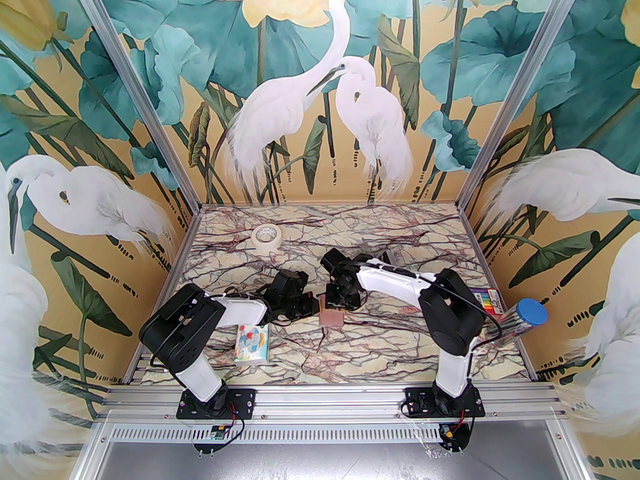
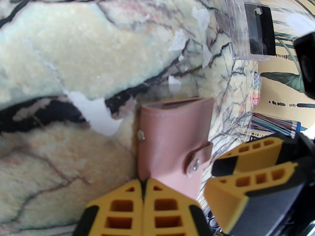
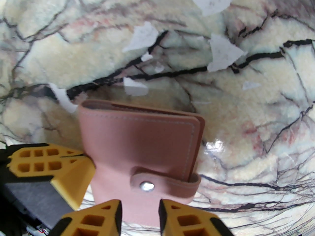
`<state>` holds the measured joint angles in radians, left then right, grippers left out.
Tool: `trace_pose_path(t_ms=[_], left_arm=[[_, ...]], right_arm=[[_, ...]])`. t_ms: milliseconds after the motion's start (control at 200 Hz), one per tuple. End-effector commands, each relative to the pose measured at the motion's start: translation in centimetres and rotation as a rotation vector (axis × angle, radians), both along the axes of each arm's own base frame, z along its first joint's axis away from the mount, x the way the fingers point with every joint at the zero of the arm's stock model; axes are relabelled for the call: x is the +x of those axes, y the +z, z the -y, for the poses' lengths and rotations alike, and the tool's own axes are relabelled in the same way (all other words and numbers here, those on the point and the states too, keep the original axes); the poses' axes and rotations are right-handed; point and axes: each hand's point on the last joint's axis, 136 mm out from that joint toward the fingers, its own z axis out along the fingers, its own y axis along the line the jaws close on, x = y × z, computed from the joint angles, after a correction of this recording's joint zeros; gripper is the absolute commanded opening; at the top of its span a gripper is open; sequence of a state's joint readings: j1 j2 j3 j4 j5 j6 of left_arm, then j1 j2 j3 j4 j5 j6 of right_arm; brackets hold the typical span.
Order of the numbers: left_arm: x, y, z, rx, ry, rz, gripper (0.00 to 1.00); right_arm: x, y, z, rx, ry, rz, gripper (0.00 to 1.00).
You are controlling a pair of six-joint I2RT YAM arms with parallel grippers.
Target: Put the credit cards into the card holder
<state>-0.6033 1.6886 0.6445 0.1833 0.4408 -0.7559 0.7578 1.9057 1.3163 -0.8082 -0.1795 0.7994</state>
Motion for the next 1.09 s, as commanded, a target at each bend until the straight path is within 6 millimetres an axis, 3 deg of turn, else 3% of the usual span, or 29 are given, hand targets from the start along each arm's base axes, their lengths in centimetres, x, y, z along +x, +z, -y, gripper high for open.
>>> trace_pose_path(t_ms=[0, 475, 1090], left_arm=[[-0.7, -2.0, -1.5, 0.088, 0.02, -0.037, 0.0], [-0.7, -2.0, -1.5, 0.086, 0.015, -0.036, 0.0], [-0.7, -2.0, -1.5, 0.089, 0.015, -0.036, 0.0]], right_arm=[[0.3, -0.2, -0.1, -0.027, 0.009, 0.003, 0.28], [0.3, -1.0, -0.5, -0.043, 0.029, -0.014, 0.28], [-0.2, -3.6, 1.7, -0.185, 0.054, -0.044, 0.32]])
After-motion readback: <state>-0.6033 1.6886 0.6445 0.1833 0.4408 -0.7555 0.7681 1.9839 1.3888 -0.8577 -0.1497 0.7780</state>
